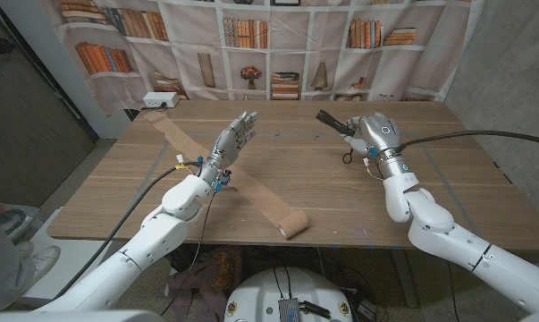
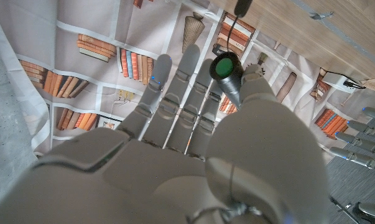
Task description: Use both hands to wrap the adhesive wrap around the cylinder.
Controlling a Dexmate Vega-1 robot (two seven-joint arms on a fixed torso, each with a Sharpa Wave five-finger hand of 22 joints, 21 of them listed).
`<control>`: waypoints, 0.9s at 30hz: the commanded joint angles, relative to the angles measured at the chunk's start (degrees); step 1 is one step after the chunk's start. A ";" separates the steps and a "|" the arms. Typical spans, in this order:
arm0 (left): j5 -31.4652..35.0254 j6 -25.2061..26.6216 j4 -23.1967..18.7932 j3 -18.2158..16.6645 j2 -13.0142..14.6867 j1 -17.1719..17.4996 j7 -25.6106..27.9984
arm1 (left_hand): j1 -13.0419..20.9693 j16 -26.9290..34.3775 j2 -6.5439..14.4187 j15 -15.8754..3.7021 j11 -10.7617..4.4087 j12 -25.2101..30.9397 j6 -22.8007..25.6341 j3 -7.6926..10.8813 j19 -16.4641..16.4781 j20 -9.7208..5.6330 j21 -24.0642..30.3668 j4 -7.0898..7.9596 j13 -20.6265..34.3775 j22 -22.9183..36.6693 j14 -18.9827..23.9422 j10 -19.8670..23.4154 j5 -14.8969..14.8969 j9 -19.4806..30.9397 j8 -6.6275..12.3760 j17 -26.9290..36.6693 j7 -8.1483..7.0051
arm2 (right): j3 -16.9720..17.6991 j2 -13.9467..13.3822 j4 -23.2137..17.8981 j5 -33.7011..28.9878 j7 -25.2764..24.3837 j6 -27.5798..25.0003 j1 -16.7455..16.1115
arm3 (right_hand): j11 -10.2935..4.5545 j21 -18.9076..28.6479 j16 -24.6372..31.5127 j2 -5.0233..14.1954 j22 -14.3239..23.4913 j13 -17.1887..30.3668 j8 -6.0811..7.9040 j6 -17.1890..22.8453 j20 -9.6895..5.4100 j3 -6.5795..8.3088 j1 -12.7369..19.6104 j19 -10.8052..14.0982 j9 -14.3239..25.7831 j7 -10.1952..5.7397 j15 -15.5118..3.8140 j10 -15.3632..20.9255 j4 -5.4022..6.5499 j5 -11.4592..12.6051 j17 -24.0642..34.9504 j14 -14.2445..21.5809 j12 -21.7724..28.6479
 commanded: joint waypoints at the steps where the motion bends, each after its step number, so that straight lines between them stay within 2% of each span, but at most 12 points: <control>1: 4.86 1.33 -5.17 -0.55 3.26 2.76 2.94 | 0.05 0.13 0.14 0.31 0.09 0.48 -0.19 0.17 0.14 0.67 0.03 -0.29 0.30 0.10 -0.20 0.61 -0.24 0.28 -0.13 0.28 -0.02 | 0.81 0.09 0.34 0.65 0.06 0.42 -0.16 | -1.70 0.54 -0.06 6.73 -0.10 0.13 0.20 2.10 -9.03 0.26 6.26 -0.22 0.16 -2.02 -4.74 1.99 0.57 0.10 0.36 -0.34 -0.09; 6: 4.68 0.45 -6.29 -0.63 4.46 3.93 1.37 | 0.20 -0.06 0.09 0.44 0.03 0.26 -0.90 0.15 -0.30 0.64 -0.09 -0.43 0.35 0.11 -0.73 0.21 -0.30 0.34 -0.50 0.31 -0.14 | 0.93 0.04 0.30 0.82 0.26 0.44 -0.18 | -1.70 0.64 -0.11 6.73 -0.20 0.17 0.13 2.08 -9.03 0.24 6.26 -0.28 0.17 -2.02 -4.75 2.01 0.59 0.10 0.43 -0.33 -0.15; 10: 7.32 1.78 -8.52 -1.03 6.15 5.05 3.07 | 0.30 -0.28 0.03 0.59 0.34 0.04 -2.85 0.09 -0.87 1.11 -0.22 -0.56 0.39 0.12 -1.56 -0.19 -0.35 0.36 -1.39 0.34 -0.44 | 0.89 0.00 0.25 0.75 0.44 0.45 -0.14 | -1.70 0.73 -0.19 6.73 -0.36 0.22 0.08 2.16 -9.04 0.26 6.31 -0.37 0.21 -2.03 -4.75 2.07 0.57 0.11 0.52 -0.34 -0.21; 12: 6.89 1.04 -8.55 -1.22 5.86 5.52 3.06 | 0.32 -0.31 -0.04 0.75 0.40 -0.01 -3.72 0.03 -1.10 1.17 -0.25 -0.62 0.41 0.12 -1.82 -0.24 -0.37 0.35 -1.79 0.36 -0.67 | 0.80 0.01 0.26 0.67 0.59 0.49 -0.03 | -1.69 0.79 -0.21 6.74 -0.41 0.25 0.05 2.19 -9.06 0.26 6.34 -0.39 0.22 -2.04 -4.75 2.10 0.56 0.12 0.56 -0.34 -0.22; 13: 7.70 1.57 -9.23 -1.46 6.62 5.72 3.36 | 0.32 -0.30 -0.06 0.75 0.13 0.00 -3.90 0.01 -1.16 1.22 -0.25 -0.64 0.42 0.12 -1.84 -0.19 -0.37 0.35 -1.87 0.36 -0.72 | 0.77 0.06 0.26 0.67 0.66 0.49 0.02 | -1.69 0.81 -0.24 6.75 -0.47 0.28 0.02 2.21 -9.02 0.25 6.30 -0.42 0.21 -2.04 -4.74 2.13 0.60 0.11 0.59 -0.33 -0.22; 14: 10.25 2.86 -10.61 -1.77 7.47 6.16 5.33 | 0.34 -0.12 -0.11 0.37 -0.97 0.55 -3.94 -0.05 -1.24 1.23 -0.21 -0.69 0.50 0.12 -1.77 1.40 -0.40 0.34 -1.92 0.38 -0.63 | 0.69 0.13 0.23 0.54 0.82 0.32 0.10 | -1.68 0.87 -0.25 6.73 -0.49 0.31 -0.01 2.23 -9.04 0.24 6.31 -0.43 0.19 -2.05 -4.74 2.16 0.59 0.11 0.61 -0.31 -0.22; 16: 11.29 2.70 -11.16 -2.02 7.60 6.63 6.14 | 0.38 0.11 -0.21 -1.26 -2.24 1.34 -3.99 -0.17 -1.33 0.67 -0.11 -0.81 0.68 0.10 -1.59 3.83 -0.41 0.31 -1.98 0.38 -0.27 | 0.60 0.23 0.22 0.47 0.91 0.31 0.20 | -1.68 0.91 -0.27 6.72 -0.57 0.29 -0.03 2.21 -9.02 0.23 6.30 -0.48 0.24 -2.03 -4.74 2.07 0.60 0.11 0.66 -0.29 -0.32; 19: 12.58 2.70 -12.10 -2.39 8.26 7.27 6.62 | 0.43 0.11 -0.26 -1.66 -2.72 1.39 -4.12 -0.21 -1.44 0.04 -0.12 -0.87 0.73 0.09 -1.67 4.15 -0.41 0.30 -2.04 0.36 -0.38 | 0.47 0.41 0.18 0.33 1.08 0.08 0.30 | -1.68 0.97 -0.29 6.70 -0.60 0.29 -0.06 2.19 -9.04 0.22 6.33 -0.49 0.26 -2.03 -4.74 2.07 0.58 0.11 0.68 -0.28 -0.34; 21: 14.07 4.72 -13.71 -2.75 9.51 7.71 7.44 | 0.46 0.13 -0.29 -1.69 -3.14 1.39 -4.18 -0.22 -1.45 0.02 -0.12 -0.91 0.75 0.08 -1.67 4.26 -0.41 0.29 -2.07 0.35 -0.34 | 0.41 0.49 0.13 0.30 1.28 -0.08 0.34 | -1.68 0.98 -0.32 6.71 -0.65 0.25 -0.09 2.16 -9.03 0.23 6.33 -0.52 0.27 -2.02 -4.74 2.04 0.59 0.12 0.70 -0.29 -0.42; 24: 15.17 4.99 -14.44 -2.86 9.46 8.25 8.35 | 0.54 0.03 -0.35 -1.42 -2.77 1.14 -4.27 -0.24 -1.57 -0.02 -0.14 -0.99 0.78 0.07 -1.98 3.78 -0.41 0.28 -2.12 0.34 -0.39 | 0.37 0.62 0.15 0.28 1.28 -0.22 0.32 | -1.68 1.01 -0.35 6.71 -0.70 0.27 -0.10 2.19 -9.03 0.23 6.34 -0.54 0.29 -2.03 -4.74 2.05 0.59 0.12 0.73 -0.31 -0.43; 25: 18.02 5.11 -15.27 -2.91 8.34 9.31 11.91 | 0.57 0.02 -0.37 -1.35 -2.72 1.06 -4.47 -0.25 -1.65 -0.01 -0.16 -1.02 0.79 0.07 -2.02 3.62 -0.41 0.28 -2.20 0.34 -0.42 | 0.35 0.52 0.09 0.26 1.41 -0.21 0.30 | -1.68 1.05 -0.37 6.70 -0.72 0.29 -0.11 2.21 -9.05 0.23 6.36 -0.54 0.29 -2.03 -4.74 2.06 0.57 0.12 0.74 -0.32 -0.43; 27: 17.99 5.16 -15.41 -3.11 8.82 9.28 11.17 | 0.93 -0.01 -0.57 -1.86 -2.28 0.68 -9.56 -0.34 -1.91 -0.33 -0.16 -1.38 0.93 0.03 -2.31 3.19 -0.39 0.19 -3.98 0.28 -0.56 | 0.36 0.55 0.08 0.29 1.44 -0.27 0.29 | -1.68 1.10 -0.39 6.69 -0.75 0.25 -0.10 2.29 -9.06 0.23 6.38 -0.53 0.29 -2.01 -4.75 2.03 0.56 0.12 0.76 -0.33 -0.49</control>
